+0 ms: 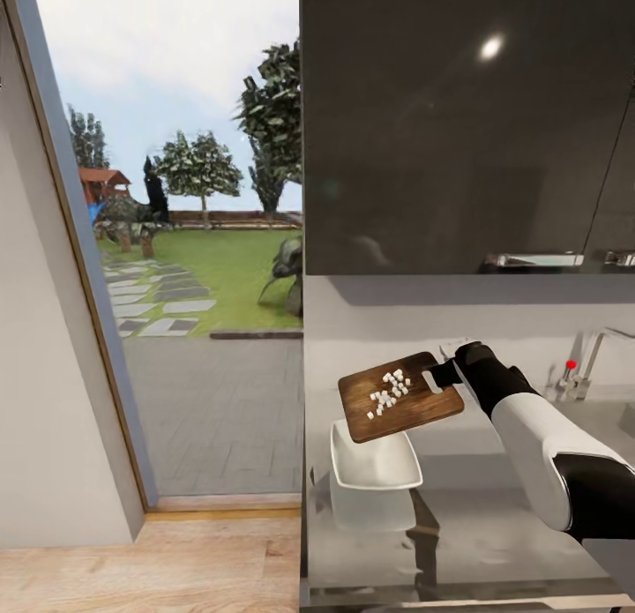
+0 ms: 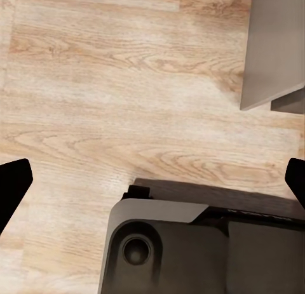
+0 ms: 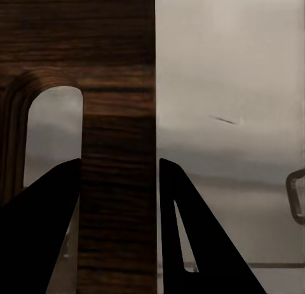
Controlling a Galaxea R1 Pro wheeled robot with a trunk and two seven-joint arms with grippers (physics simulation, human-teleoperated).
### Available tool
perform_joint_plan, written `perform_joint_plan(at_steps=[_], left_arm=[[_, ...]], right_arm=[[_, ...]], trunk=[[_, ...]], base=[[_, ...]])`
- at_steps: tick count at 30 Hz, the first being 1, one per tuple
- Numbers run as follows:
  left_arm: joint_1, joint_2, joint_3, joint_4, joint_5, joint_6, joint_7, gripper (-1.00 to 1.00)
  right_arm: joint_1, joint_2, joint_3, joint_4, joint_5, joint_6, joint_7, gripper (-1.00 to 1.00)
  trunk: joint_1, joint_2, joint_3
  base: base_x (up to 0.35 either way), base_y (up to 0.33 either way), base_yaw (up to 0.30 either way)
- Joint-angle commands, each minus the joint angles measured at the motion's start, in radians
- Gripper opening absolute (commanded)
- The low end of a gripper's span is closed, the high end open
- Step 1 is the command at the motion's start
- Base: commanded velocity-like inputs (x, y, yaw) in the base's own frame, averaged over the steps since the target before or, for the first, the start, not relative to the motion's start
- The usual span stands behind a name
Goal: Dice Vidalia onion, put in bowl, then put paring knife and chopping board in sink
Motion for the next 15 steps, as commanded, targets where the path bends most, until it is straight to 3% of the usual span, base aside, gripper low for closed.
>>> perform_joint_plan(at_steps=[1, 15], left_arm=[[-0.002, -0.001, -0.008, 0.004, 0.007, -0.007, 0.002, 1.0], [-0.002, -0.001, -0.008, 0.004, 0.007, -0.007, 0.002, 1.0]], right_arm=[[0.0, 0.0, -0.004, -0.002, 0.01, 0.003, 0.008, -1.0], [0.0, 0.0, -0.004, -0.002, 0.01, 0.001, 0.008, -1.0]], trunk=[[0.0, -0.001, 0.001], [0.0, -0.001, 0.022]], base=[[0.0, 0.0, 0.0], [0.0, 0.0, 0.0]])
